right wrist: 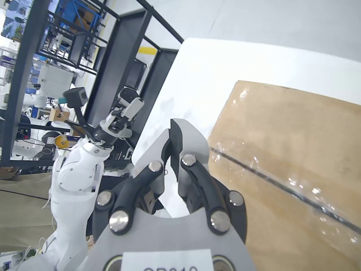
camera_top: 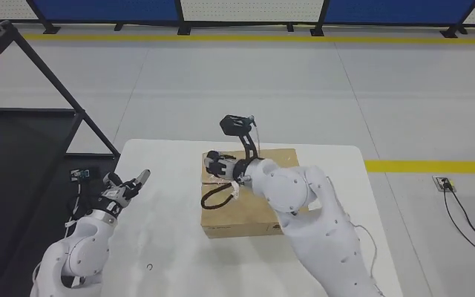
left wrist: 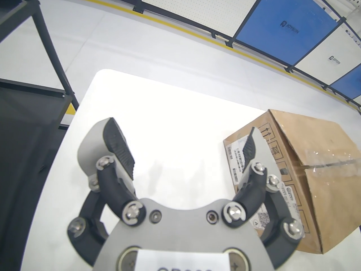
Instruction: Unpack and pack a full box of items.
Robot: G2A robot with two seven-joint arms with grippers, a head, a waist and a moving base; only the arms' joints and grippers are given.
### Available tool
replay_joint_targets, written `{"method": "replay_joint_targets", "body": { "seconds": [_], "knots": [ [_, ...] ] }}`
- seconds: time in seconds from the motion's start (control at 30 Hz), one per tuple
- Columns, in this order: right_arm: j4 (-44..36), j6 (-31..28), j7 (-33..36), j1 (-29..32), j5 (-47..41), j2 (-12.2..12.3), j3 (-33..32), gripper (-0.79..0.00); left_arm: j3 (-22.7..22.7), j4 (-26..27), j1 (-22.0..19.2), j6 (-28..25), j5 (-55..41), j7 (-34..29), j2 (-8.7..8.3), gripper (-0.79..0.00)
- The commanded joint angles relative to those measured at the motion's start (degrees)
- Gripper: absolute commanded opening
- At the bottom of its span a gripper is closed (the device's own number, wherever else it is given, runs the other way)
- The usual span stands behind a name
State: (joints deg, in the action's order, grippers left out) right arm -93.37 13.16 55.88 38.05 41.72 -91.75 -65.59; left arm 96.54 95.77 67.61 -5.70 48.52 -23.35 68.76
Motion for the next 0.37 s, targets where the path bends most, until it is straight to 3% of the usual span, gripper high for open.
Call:
{"method": "replay_joint_targets", "body": {
  "seconds": [0.0, 0.27, 0.3, 0.33],
  "knots": [
    [-9.2, 0.2, 0.4, 5.8, 2.4, 0.9, -3.4, -0.785, -0.8, -0.1, -0.4, -0.5, 0.3, -0.4, -0.03, 0.000],
    [-26.5, 1.5, -4.1, 22.6, 4.4, 3.1, -16.0, -0.785, -4.9, -0.1, -2.0, -0.1, 1.8, -1.1, 0.09, 0.000],
    [-27.3, 0.9, -4.6, 24.3, 4.1, 3.3, -17.4, -0.668, -5.6, -0.1, -2.3, 0.1, 2.1, -1.1, 0.14, 0.000],
    [-27.9, 0.3, -5.1, 25.8, 3.8, 3.5, -18.8, -0.459, -6.4, -0.1, -2.6, 0.2, 2.7, -1.2, 0.17, 0.000]
  ]
}}
